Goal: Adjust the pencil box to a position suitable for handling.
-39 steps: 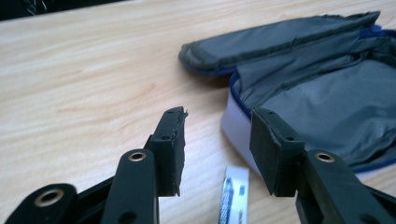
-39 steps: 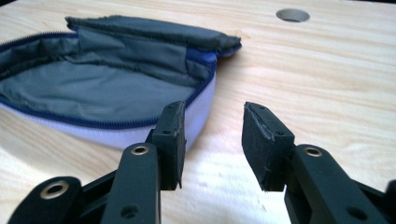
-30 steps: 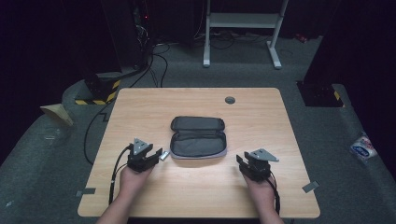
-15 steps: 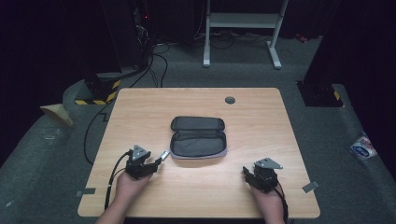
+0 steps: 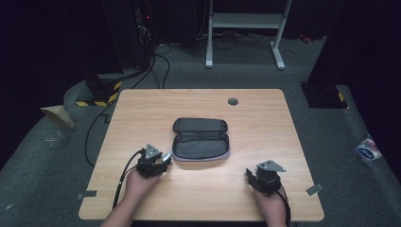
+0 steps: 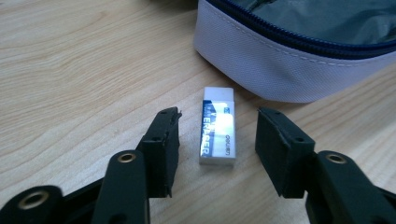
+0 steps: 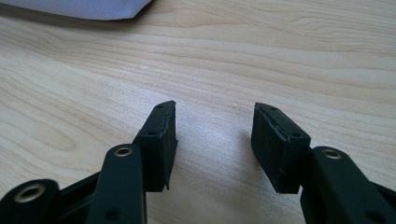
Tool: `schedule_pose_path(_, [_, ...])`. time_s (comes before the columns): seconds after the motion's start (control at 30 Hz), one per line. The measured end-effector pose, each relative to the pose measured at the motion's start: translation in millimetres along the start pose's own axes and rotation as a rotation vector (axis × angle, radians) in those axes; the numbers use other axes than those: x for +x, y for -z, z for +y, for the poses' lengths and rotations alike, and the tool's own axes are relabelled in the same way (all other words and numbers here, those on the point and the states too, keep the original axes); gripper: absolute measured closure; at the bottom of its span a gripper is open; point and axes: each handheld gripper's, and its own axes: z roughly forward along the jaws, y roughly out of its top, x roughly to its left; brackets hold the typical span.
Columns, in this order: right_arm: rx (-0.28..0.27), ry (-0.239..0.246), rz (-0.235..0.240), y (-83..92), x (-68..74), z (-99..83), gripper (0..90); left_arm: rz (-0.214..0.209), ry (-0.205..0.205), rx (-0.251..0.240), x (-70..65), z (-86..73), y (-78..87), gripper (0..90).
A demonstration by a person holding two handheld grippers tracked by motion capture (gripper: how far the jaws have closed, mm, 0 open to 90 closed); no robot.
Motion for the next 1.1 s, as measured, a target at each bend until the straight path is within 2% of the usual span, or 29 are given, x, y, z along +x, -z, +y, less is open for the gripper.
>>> schedule_pose_path(0.1, [0.0, -0.001, -0.003, 0.0, 0.4, -0.1, 50.2, -0.008, 0.01, -0.005, 2.4, 1.8, -1.6, 56.5])
schedule_pose_path(0.4, [-0.003, -0.002, -0.007, 0.0, 0.5, -0.2, 51.1, 0.006, -0.02, -0.007, 0.0, 1.1, -1.2, 72.2])
schedule_pose_path(0.57, [-0.003, -0.004, -0.007, 0.0, 0.6, -0.2, 51.5, -0.003, -0.016, -0.004, 0.4, 0.4, 0.0, 73.0])
schedule_pose_path(0.63, [-0.002, -0.006, -0.008, 0.2, 0.6, -0.2, 51.6, 0.001, -0.031, -0.009, 0.5, -0.1, 1.0, 73.1])
schedule_pose_path(1.1, [-0.003, -0.005, -0.007, 0.2, 0.7, -0.2, 52.3, -0.004, -0.001, -0.132, 1.1, 3.6, 22.4, 73.1])
